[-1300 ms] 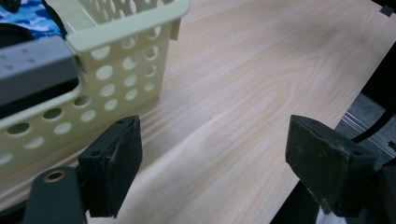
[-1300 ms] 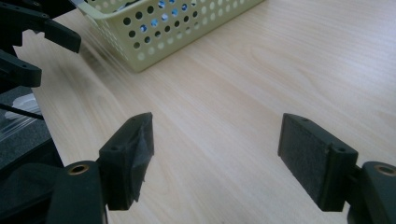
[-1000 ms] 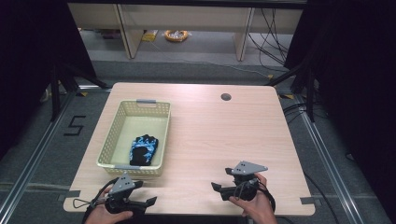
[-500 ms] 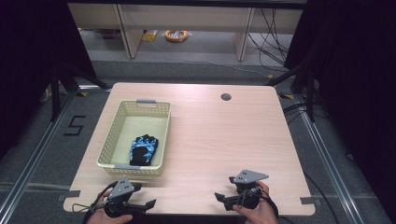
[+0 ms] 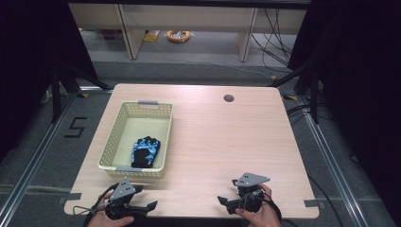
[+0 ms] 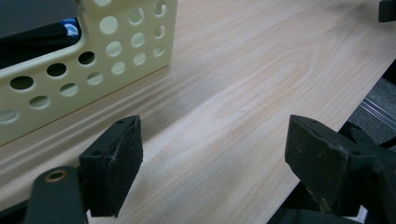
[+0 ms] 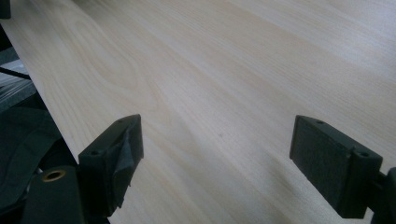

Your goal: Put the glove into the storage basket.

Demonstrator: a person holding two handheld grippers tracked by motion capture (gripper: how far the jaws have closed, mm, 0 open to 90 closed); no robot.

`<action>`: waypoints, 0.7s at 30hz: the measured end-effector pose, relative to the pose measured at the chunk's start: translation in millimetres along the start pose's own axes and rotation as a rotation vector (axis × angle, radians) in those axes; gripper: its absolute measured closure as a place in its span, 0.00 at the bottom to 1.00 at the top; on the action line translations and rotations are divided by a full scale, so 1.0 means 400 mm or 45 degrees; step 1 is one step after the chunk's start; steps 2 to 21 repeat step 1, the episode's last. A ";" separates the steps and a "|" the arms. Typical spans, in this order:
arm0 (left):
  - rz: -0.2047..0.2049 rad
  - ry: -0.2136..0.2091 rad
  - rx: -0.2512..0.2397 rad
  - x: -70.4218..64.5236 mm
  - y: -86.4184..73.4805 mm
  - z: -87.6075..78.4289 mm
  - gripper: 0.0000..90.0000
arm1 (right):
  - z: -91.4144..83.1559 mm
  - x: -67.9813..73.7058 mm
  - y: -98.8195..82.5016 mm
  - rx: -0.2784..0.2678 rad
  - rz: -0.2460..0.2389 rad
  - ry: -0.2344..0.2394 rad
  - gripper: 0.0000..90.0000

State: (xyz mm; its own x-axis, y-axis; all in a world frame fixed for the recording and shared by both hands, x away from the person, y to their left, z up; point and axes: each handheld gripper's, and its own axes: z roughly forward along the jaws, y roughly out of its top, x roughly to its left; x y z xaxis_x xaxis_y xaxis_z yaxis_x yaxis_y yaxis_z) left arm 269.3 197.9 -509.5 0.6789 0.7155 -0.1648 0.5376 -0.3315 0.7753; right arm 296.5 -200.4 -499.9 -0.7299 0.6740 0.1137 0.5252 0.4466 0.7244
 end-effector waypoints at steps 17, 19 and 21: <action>-0.016 0.000 -0.009 -0.003 0.001 0.001 0.21 | 0.000 0.000 0.000 0.000 -0.001 -0.001 0.20; -0.016 0.000 -0.009 -0.003 0.001 0.001 0.21 | 0.000 0.000 0.000 0.000 -0.001 -0.001 0.20; -0.016 0.000 -0.009 -0.003 0.001 0.001 0.21 | 0.000 0.000 0.000 0.000 -0.001 -0.001 0.20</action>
